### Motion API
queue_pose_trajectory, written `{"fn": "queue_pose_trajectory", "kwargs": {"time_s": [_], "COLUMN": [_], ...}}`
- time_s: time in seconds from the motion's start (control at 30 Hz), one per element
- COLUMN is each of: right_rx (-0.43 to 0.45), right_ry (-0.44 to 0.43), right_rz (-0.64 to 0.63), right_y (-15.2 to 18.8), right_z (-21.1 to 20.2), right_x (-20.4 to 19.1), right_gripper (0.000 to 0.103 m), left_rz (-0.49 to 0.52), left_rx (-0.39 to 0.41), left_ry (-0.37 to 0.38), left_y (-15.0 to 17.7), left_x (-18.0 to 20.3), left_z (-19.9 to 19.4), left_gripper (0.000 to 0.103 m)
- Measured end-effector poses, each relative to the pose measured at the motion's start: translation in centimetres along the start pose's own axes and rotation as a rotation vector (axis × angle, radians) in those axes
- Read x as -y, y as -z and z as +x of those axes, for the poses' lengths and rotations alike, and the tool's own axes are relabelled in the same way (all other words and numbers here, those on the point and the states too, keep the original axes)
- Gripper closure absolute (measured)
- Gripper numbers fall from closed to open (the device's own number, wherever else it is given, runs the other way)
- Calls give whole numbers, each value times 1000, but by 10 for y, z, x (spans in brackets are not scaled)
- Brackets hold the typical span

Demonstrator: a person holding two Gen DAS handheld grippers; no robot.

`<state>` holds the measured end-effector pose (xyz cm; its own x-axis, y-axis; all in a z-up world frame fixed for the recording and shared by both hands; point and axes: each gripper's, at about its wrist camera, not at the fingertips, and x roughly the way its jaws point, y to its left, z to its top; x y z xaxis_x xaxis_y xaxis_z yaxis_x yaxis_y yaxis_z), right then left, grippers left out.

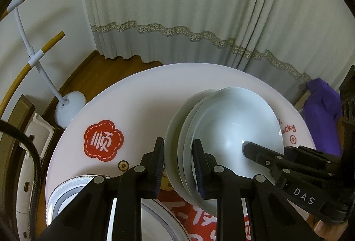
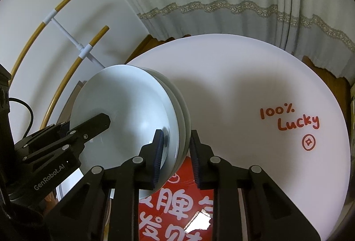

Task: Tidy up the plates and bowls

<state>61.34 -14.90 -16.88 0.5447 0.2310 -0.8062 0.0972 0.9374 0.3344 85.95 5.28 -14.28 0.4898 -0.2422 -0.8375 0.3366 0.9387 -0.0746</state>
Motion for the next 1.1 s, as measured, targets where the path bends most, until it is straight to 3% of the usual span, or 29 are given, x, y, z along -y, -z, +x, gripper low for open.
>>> {"fn": "queue_pose_trajectory", "kwargs": {"time_s": [1.1], "right_rx": [-3], "right_ry": [17], "right_rz": [0], "right_y": [-5], "right_z": [-5], "right_x": [-5], "right_gripper": [80], "left_rz": [-77], "left_rx": [-20], "left_ry": [70], "left_y": [0], "left_x": [-20], "left_z": [13], "left_gripper": [81]}}
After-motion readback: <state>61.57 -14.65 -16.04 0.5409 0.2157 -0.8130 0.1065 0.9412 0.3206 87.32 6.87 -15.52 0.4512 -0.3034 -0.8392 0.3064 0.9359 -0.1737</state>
